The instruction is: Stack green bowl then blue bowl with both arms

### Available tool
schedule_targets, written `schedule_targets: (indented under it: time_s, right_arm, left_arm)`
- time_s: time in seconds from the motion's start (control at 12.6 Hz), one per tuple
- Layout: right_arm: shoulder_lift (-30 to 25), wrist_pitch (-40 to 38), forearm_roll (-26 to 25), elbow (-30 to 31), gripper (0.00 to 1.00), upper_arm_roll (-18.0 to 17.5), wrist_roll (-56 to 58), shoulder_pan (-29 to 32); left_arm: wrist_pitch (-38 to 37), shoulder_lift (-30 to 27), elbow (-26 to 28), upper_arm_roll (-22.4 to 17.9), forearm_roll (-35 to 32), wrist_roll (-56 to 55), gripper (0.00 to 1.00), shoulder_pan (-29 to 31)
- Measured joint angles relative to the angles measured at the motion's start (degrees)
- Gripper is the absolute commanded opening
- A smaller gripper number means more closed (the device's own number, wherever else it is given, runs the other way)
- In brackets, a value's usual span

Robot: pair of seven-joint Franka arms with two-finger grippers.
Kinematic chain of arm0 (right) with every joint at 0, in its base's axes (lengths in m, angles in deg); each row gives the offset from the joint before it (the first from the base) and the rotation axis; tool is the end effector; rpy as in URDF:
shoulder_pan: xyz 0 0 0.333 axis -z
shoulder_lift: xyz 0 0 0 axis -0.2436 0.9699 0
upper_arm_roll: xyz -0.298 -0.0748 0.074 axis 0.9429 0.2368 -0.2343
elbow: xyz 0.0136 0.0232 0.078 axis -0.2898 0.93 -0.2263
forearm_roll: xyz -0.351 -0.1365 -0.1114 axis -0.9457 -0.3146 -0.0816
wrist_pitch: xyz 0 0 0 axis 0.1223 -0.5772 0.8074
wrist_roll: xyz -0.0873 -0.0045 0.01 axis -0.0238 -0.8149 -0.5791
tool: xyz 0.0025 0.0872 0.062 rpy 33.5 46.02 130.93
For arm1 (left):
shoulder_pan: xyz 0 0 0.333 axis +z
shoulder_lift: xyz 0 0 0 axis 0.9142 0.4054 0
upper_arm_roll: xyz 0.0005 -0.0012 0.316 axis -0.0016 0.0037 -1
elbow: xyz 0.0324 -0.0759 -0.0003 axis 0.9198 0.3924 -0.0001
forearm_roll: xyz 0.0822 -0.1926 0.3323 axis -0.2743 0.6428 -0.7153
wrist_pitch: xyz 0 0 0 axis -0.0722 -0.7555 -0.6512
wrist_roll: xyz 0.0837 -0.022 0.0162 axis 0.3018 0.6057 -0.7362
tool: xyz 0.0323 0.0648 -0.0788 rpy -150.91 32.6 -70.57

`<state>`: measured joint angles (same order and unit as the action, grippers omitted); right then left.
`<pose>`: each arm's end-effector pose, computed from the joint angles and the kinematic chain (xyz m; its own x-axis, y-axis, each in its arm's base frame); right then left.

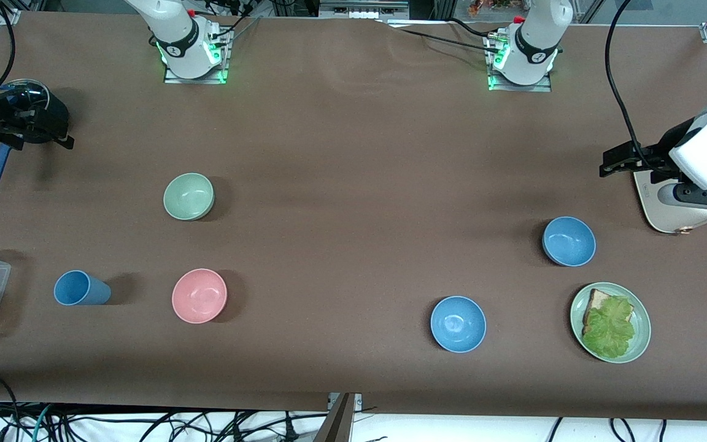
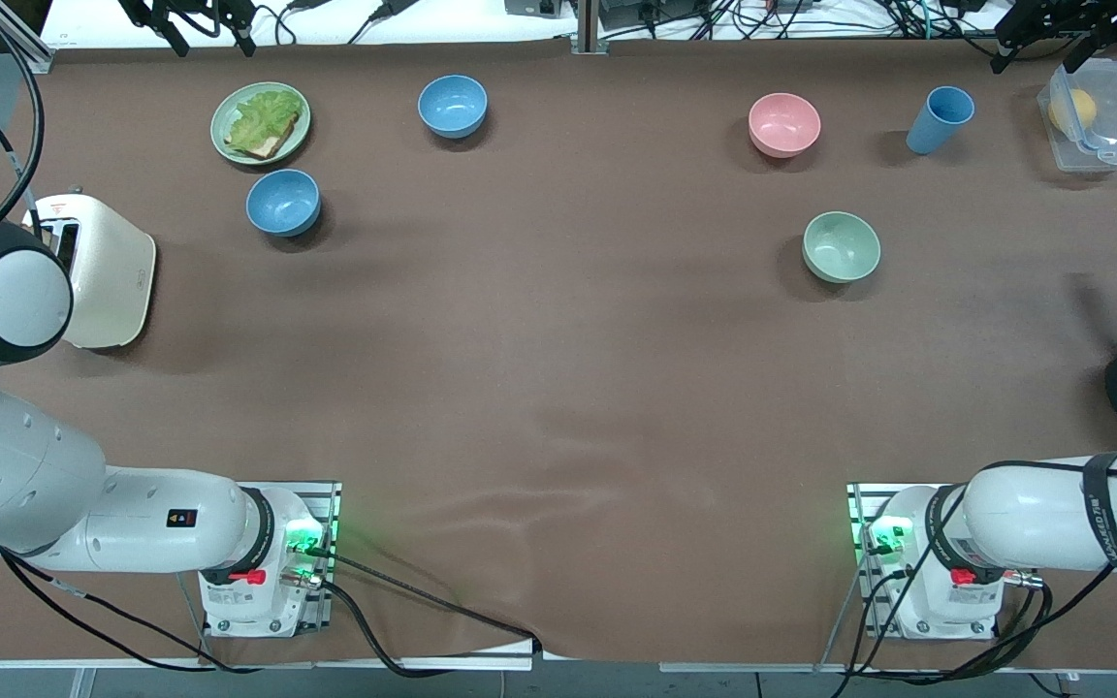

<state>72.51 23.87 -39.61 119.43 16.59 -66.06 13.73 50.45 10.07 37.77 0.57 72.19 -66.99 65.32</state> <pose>0.5354 -0.0244 0.5806 0.9993 0.0181 -0.0319 0.0171 -0.9994 -0.0297 0.5960 -0.0281 0.5788 0.9877 -0.0709 -0.1397 -0.0618 -0.9957 0.0685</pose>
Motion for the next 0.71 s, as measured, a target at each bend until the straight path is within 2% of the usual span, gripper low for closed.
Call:
schedule_targets:
  time_s: [0.71]
  right_arm:
    - [0.0,-0.84,-0.06,0.0,1.0,-0.02,-0.21,0.03]
  left_arm:
    - [0.0,0.01,0.0,0.1,0.0,0.0,1.0,-0.09]
